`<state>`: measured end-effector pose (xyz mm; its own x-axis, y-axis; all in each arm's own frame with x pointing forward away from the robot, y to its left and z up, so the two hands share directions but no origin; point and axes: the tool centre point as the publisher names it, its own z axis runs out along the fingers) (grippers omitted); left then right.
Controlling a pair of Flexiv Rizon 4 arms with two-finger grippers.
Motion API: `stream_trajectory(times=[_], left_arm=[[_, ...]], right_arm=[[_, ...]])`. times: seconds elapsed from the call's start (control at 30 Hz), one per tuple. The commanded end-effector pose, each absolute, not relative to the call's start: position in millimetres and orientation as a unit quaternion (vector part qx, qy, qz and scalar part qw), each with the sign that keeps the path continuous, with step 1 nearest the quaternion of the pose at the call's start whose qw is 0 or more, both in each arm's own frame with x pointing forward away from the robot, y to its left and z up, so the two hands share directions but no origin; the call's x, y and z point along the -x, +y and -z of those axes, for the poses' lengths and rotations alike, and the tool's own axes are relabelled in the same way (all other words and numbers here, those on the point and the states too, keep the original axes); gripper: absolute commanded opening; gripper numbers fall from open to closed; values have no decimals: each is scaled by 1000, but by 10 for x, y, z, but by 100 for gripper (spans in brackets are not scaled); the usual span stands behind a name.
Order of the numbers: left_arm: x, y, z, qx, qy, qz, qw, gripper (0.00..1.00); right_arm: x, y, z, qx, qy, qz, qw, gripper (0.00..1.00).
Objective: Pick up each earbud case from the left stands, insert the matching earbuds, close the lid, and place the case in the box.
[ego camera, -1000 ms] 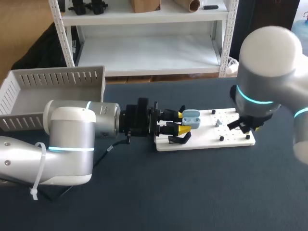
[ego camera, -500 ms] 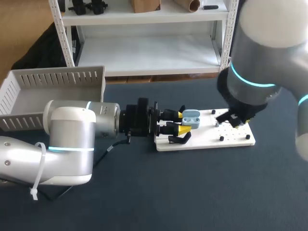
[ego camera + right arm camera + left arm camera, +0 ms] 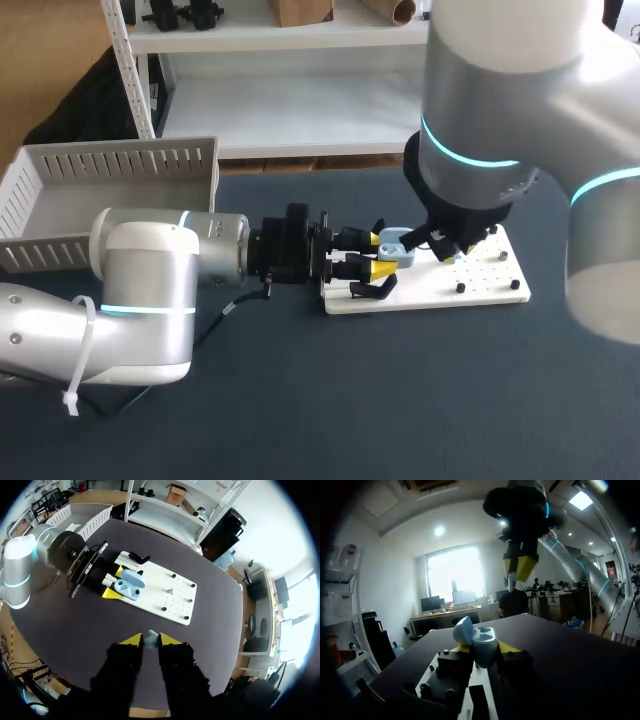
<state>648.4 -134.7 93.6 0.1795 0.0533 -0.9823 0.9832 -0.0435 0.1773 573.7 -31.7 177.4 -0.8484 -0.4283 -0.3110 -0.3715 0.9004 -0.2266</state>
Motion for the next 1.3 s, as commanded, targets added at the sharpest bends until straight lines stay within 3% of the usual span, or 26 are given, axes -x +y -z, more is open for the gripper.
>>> stream_trajectory(times=[0.03, 0.2, 0.5, 0.67, 1.3], left_arm=[[-6472, -1348, -929, -565, 458, 447, 521, 0], [-6472, -1348, -929, -565, 458, 447, 521, 0], [-6472, -1348, -929, -565, 458, 447, 521, 0], [-6472, -1348, -929, -565, 458, 447, 521, 0], [-6472, -1348, -929, -565, 458, 447, 521, 0]], right_arm=[[-5733, -315, -1775, 208, 958, 80, 180, 0], [-5683, -218, -1782, 184, 963, 86, 177, 0], [-5788, 136, -1974, -74, 982, 67, 160, 0], [-5767, 193, -1877, -144, 975, 87, 143, 0], [-5740, 139, -1911, -161, 972, 85, 148, 0]])
